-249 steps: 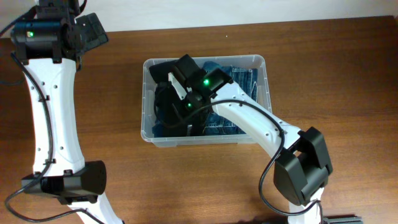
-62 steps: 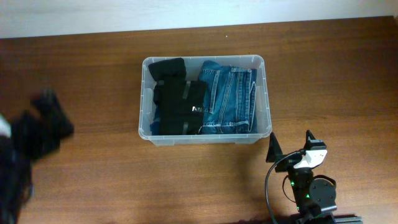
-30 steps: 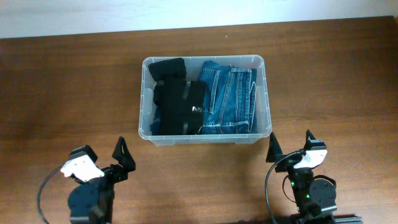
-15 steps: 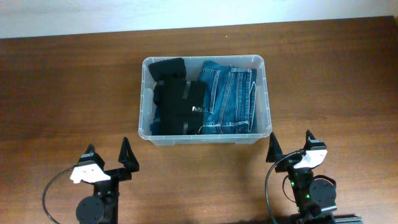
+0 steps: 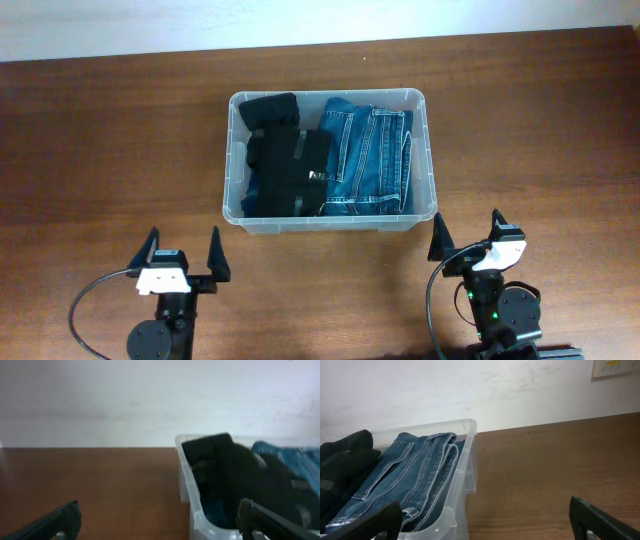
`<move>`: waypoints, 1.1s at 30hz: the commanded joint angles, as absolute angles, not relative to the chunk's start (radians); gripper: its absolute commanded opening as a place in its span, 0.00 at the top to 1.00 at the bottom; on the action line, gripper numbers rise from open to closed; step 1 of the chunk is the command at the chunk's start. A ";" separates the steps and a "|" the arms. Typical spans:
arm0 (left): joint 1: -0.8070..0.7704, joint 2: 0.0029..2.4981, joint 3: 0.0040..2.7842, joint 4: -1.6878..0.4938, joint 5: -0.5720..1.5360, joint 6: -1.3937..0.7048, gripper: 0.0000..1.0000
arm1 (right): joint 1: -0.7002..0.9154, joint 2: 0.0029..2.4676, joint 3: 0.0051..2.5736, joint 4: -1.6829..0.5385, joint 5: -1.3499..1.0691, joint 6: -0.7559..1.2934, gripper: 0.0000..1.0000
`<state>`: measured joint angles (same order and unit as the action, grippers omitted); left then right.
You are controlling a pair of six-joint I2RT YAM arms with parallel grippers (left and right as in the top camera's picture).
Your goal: Pack container
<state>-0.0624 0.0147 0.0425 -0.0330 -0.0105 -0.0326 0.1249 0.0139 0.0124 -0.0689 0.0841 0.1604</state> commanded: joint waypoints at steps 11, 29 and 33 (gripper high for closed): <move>-0.055 0.005 0.009 -0.082 -0.007 0.130 0.01 | 0.117 0.004 0.006 -0.074 0.079 0.162 0.01; -0.055 0.005 0.009 -0.082 -0.003 0.129 0.01 | 0.117 0.004 0.006 -0.074 0.079 0.162 0.02; -0.055 0.005 0.009 -0.082 -0.003 0.129 0.01 | 0.117 0.004 0.006 -0.074 0.079 0.162 0.02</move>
<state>-0.0593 0.0147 0.0170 -0.0818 -0.0105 0.1127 0.1249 0.0139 0.0128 -0.0689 0.0841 0.1604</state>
